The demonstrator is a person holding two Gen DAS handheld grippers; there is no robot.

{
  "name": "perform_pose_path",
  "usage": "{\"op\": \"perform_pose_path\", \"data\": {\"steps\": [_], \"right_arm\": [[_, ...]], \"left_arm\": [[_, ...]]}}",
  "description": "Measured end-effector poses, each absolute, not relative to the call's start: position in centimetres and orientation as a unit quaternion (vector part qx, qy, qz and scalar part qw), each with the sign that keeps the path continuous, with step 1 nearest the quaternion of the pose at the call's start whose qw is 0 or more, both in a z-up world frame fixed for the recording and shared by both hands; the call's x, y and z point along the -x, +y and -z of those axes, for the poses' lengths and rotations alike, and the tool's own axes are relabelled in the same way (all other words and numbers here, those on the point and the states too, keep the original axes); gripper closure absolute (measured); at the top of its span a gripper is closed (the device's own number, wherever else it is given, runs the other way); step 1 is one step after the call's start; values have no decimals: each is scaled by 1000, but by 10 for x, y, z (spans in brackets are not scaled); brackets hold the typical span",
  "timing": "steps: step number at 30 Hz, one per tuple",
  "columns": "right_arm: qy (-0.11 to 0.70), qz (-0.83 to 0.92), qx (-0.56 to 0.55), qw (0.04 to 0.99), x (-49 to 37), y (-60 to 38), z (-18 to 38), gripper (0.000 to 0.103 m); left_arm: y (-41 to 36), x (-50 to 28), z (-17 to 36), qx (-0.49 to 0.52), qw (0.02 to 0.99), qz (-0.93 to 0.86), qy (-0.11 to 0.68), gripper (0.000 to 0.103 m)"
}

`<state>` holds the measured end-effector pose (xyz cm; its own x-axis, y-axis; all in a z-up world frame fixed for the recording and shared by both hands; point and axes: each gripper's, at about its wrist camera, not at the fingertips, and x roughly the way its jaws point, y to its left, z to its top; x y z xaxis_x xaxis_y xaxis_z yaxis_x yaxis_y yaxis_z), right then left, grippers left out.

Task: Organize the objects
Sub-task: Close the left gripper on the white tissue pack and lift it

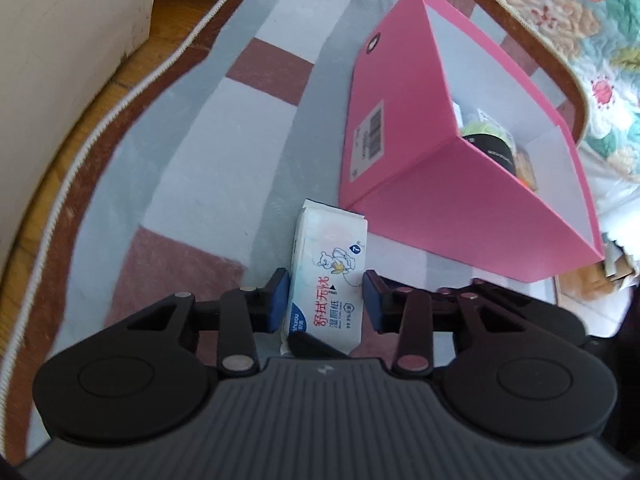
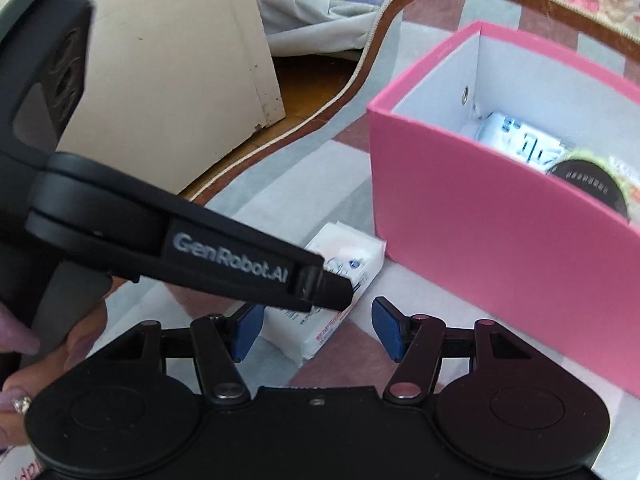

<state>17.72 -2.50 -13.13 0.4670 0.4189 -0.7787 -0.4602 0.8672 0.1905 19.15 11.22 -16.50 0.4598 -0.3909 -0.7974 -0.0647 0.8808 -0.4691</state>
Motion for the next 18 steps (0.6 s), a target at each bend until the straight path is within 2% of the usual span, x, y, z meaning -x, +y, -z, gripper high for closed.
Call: {"op": "perform_pose_path", "data": {"steps": [1, 2, 4, 7, 10, 13, 14, 15, 18], "right_arm": [[453, -259, 14, 853, -178, -27, 132, 37], [455, -263, 8, 851, -177, -29, 133, 37], [458, -262, 14, 849, -174, -30, 133, 34], [470, -248, 31, 847, -164, -34, 133, 35], [476, -238, 3, 846, -154, -46, 132, 37], [486, -224, 12, 845, -147, -50, 130, 37], [488, -223, 14, 844, -145, -50, 130, 39], [484, -226, 16, 845, -142, -50, 129, 52], [491, -235, 10, 839, -137, -53, 126, 54]], "left_arm": [[111, -191, 166, 230, 820, 101, 514, 67], [110, -190, 167, 234, 815, 107, 519, 74], [107, -188, 167, 249, 795, 115, 541, 78], [97, -184, 165, 242, 790, 113, 553, 78], [89, -180, 165, 226, 800, 102, 546, 72], [83, -177, 166, 226, 802, 97, 544, 72], [80, -176, 166, 220, 804, 100, 543, 72], [77, -173, 165, 210, 808, 103, 541, 73], [72, -164, 159, 197, 808, 109, 545, 74]]}}
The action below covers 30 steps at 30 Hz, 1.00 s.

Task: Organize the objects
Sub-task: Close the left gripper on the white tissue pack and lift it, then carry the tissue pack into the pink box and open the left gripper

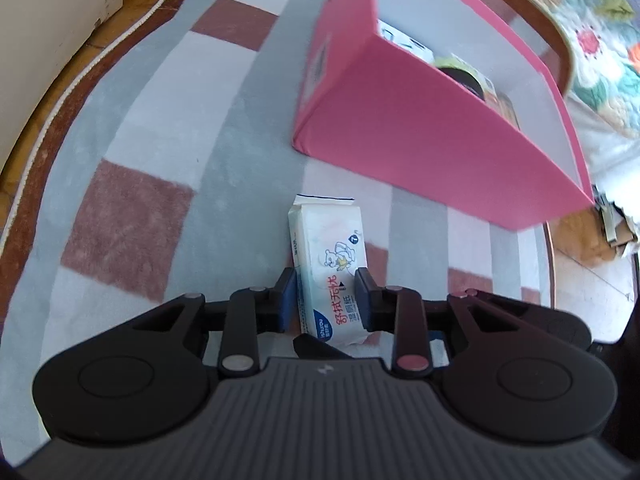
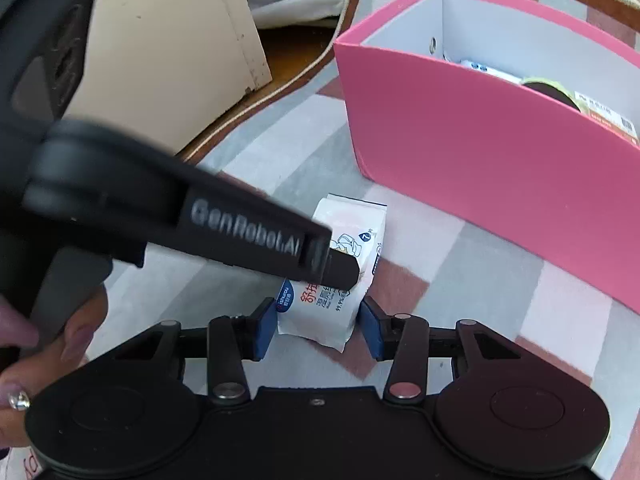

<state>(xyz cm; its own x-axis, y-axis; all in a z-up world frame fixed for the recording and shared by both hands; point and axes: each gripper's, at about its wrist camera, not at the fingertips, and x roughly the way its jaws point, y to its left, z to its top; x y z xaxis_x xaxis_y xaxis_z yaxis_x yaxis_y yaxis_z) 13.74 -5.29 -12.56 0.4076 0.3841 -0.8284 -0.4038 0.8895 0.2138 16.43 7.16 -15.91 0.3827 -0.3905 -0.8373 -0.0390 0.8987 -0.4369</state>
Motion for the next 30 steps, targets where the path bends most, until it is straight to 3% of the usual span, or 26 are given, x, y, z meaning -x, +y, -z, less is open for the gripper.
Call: {"op": "perform_pose_path", "data": {"steps": [12, 30], "right_arm": [[537, -225, -36, 812, -87, -74, 72, 53], [490, -215, -57, 843, -85, -102, -12, 53]], "left_arm": [[47, -115, 103, 173, 790, 143, 571, 74], [15, -112, -2, 107, 841, 169, 503, 74]]}}
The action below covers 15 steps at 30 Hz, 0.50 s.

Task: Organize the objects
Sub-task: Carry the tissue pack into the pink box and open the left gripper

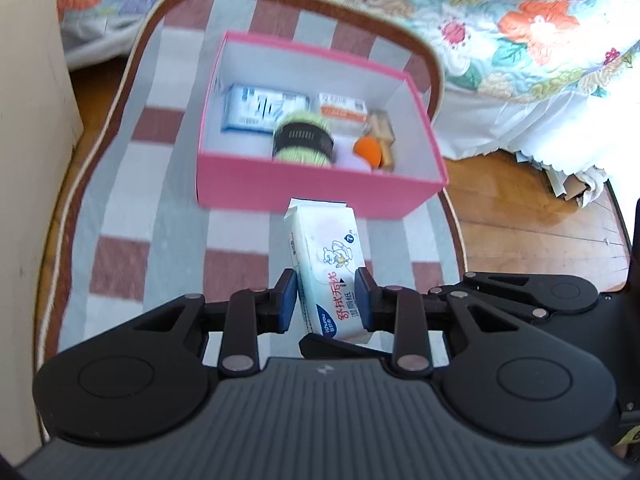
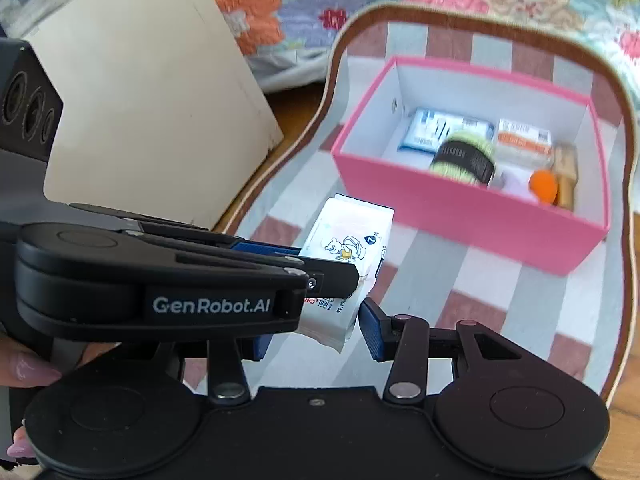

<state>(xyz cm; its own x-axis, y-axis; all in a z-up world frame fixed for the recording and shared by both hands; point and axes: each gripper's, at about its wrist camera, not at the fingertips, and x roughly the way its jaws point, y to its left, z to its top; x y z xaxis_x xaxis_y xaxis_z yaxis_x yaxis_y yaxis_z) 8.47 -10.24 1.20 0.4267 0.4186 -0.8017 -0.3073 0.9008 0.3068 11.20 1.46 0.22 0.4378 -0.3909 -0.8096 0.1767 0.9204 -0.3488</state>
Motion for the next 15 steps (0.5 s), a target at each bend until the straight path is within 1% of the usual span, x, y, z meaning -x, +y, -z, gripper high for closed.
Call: {"op": "perform_pose_path", "data": {"steps": [9, 12, 15], "right_arm": [[451, -215, -89, 862, -130, -116, -51, 53], [448, -213, -118, 860, -160, -121, -52, 53], [451, -208, -143, 856, -193, -124, -41, 53]], "left_arm": [[7, -173, -48, 54, 864, 172, 471, 74], [6, -206, -49, 38, 863, 164, 476, 73], [1, -243, -33, 28, 859, 161, 485, 73]]}}
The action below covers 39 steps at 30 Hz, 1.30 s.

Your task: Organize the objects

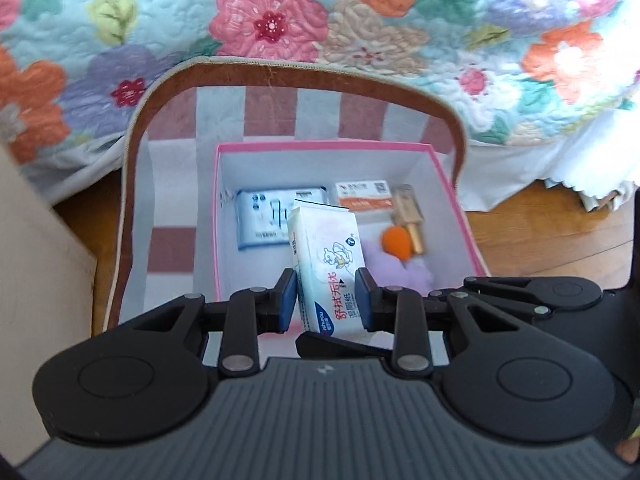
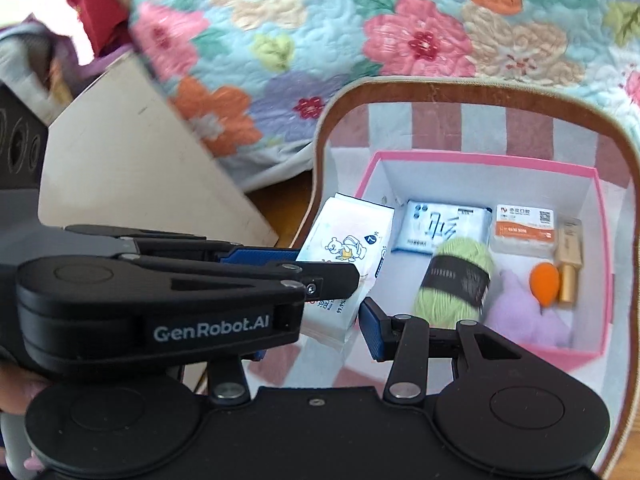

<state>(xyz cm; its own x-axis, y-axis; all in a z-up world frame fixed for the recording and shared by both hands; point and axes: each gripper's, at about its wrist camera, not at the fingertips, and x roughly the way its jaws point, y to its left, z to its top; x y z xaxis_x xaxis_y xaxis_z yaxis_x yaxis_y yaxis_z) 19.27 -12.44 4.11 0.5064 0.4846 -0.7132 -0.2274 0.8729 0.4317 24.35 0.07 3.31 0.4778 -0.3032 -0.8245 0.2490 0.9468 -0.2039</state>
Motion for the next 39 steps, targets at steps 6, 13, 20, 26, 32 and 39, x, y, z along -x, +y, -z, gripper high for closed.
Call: {"op": "perform_pose_path", "data": {"steps": [6, 13, 20, 26, 32, 39], "right_arm": [[479, -183, -175, 840, -256, -126, 13, 53], [482, -174, -210, 833, -277, -131, 70, 54], [479, -180, -206, 834, -284, -133, 82, 51], [482, -188, -191, 834, -283, -126, 92, 43], [478, -192, -189, 836, -259, -139, 76, 43], [452, -195, -131, 861, -215, -153, 27, 43]], "left_arm": [[1, -304, 22, 47, 839, 135, 525, 73], [-9, -326, 65, 27, 826, 123, 550, 74], [-7, -331, 73, 48, 832, 101, 543, 71], [4, -321, 66, 54, 851, 73, 518, 54], [16, -296, 41, 64, 856, 94, 504, 52], [13, -255, 4, 34, 867, 95, 487, 34]]}}
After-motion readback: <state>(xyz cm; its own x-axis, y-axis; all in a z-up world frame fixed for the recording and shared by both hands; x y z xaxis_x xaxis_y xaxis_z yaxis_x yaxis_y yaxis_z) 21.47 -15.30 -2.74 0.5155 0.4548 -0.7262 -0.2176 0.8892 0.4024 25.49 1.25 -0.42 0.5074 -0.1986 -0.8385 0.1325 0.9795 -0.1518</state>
